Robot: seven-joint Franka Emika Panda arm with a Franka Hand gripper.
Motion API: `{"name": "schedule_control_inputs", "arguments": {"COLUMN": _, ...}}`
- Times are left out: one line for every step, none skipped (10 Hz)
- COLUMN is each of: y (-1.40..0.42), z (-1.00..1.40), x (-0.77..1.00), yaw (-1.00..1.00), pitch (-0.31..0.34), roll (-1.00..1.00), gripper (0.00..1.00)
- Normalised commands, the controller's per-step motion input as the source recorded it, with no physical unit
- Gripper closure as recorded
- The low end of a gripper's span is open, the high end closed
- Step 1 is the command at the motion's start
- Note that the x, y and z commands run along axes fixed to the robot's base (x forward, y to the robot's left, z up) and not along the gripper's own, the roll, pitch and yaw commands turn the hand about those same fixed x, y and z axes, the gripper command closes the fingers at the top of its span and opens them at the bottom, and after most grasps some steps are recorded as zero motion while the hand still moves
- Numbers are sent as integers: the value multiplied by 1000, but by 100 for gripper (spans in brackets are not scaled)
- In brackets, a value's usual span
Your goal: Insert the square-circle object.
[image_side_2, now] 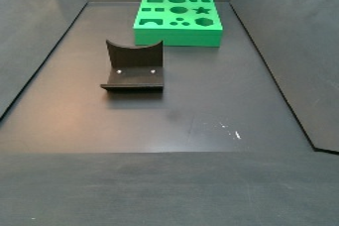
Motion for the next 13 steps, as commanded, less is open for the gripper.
{"name": "schedule_control_inputs", "arguments": {"y": -86, "z": -243, "x": 0, "yaw": -917, "pitch": -60, "roll": -119, "gripper": 100}}
{"name": "schedule_control_inputs", "arguments": {"y": -260, "z": -289, "x": -9, "yaw": -763, "pitch": -131, "roll": -117, "gripper": 100}}
{"name": "schedule_control_inputs", "arguments": {"y": -509, "z": -343, "x": -63, "yaw": -529, "pitch": -167, "roll": -126, "gripper": 100}}
{"name": "schedule_control_inputs", "arguments": {"y": -563, "z": -377, "x": -91, "yaw": -486, "pitch": -163, "roll": -124, "gripper": 100}}
{"name": "schedule_control_inputs", "arguments": {"y": -400, "z": -314, "x": -43, "yaw": -654, "pitch": -171, "roll": -110, "gripper": 100}}
{"name": "schedule_control_inputs", "arguments": {"y": -157, "z": -320, "x": 0, "yaw": -929, "pitch": -76, "roll": -50, "gripper": 100}}
{"name": "schedule_control_inputs", "arguments": {"y": -126, "z": -346, "x": 0, "yaw": -951, "pitch": -29, "roll": -37, "gripper": 100}}
{"name": "schedule_control_inputs", "arguments": {"y": -129, "z": -351, "x": 0, "yaw": -949, "pitch": -27, "roll": -34, "gripper": 100}}
{"name": "schedule_control_inputs", "arguments": {"y": -126, "z": -371, "x": 0, "yaw": -966, "pitch": -47, "roll": -26, "gripper": 100}}
{"name": "schedule_control_inputs", "arguments": {"y": -123, "z": -391, "x": 0, "yaw": -971, "pitch": -59, "roll": -23, "gripper": 100}}
{"name": "schedule_control_inputs", "arguments": {"y": -234, "z": -363, "x": 0, "yaw": -914, "pitch": -60, "roll": 0, "gripper": 100}}
{"name": "schedule_control_inputs", "arguments": {"y": -357, "z": -200, "x": 0, "yaw": -863, "pitch": 0, "roll": 26, "gripper": 100}}
{"name": "schedule_control_inputs", "arguments": {"y": -237, "z": -189, "x": 0, "yaw": -937, "pitch": 0, "roll": 37, "gripper": 100}}
